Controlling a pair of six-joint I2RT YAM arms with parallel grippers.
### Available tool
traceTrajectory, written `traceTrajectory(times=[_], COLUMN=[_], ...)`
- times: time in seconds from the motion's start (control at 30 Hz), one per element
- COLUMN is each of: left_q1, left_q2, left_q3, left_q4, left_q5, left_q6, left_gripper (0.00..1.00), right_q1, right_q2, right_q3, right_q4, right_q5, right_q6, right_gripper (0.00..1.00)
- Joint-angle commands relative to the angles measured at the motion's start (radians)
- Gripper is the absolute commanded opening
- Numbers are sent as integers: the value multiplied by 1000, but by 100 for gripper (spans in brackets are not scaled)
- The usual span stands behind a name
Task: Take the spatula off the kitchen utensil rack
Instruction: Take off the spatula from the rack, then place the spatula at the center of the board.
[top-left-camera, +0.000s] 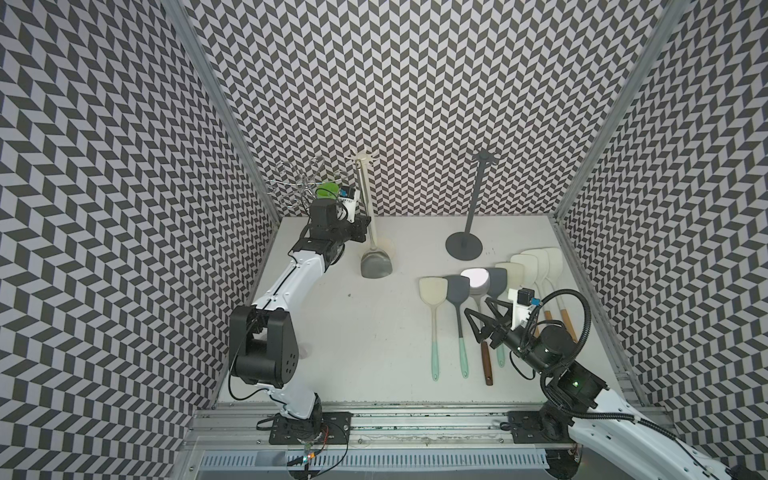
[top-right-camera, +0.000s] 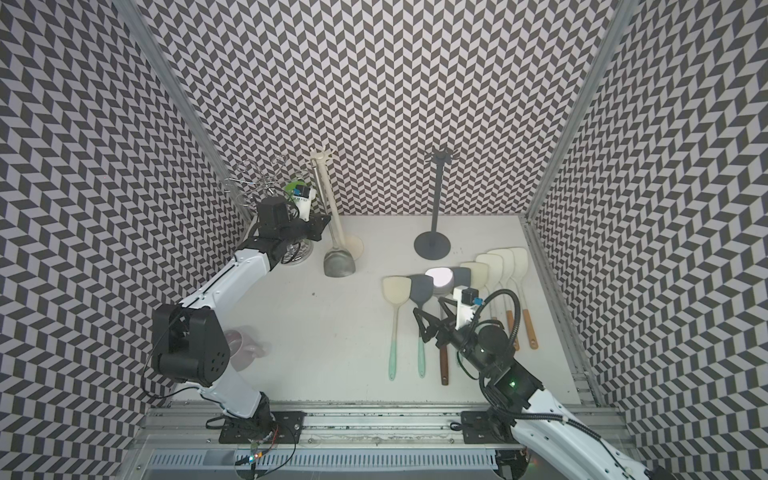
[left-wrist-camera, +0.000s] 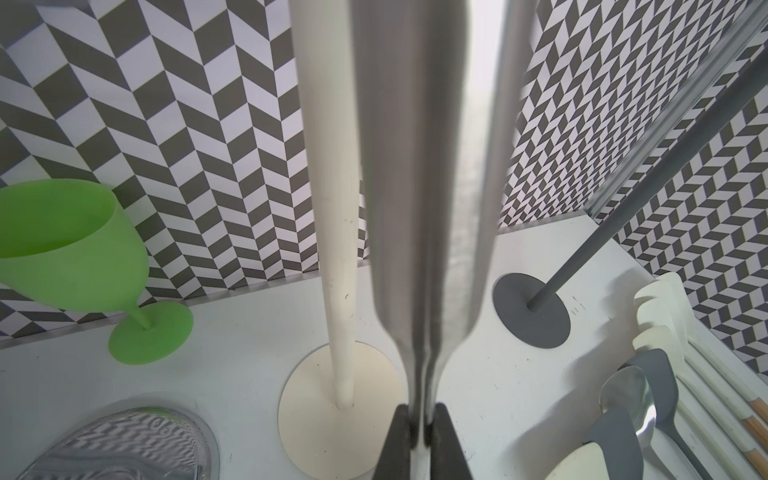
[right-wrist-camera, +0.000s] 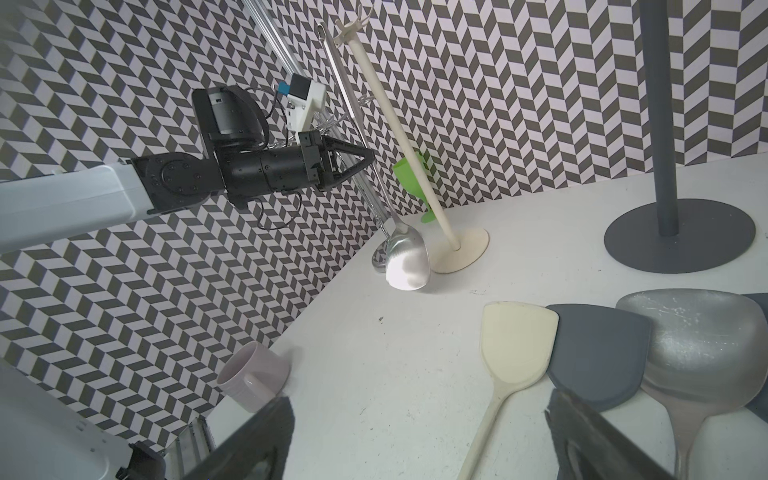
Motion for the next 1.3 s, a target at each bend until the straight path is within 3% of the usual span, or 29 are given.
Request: traceTrajectory(times=[0.0,0.7,0.97,1.27], left_q1=[1,-23,-139,-257], left_q2=[-50,-201,-254,-224], left_q3=[-13,-287,-330,-267], left_q4=[131,394,388,275], left_q5=[-3,13,-34,-17], left_q6=[-36,-75,16,156], left_gripper=[0,0,0,0], right_q1=[-4,-4,-3,-5], right_q2=[-17,23,58,227], right_q3=[-11,1,77,320], right_q4=[17,45,44,32], right_q5=[1,-45,-116,-182], right_q6=[10,21,-60,-176], right_gripper=[96,94,90,88])
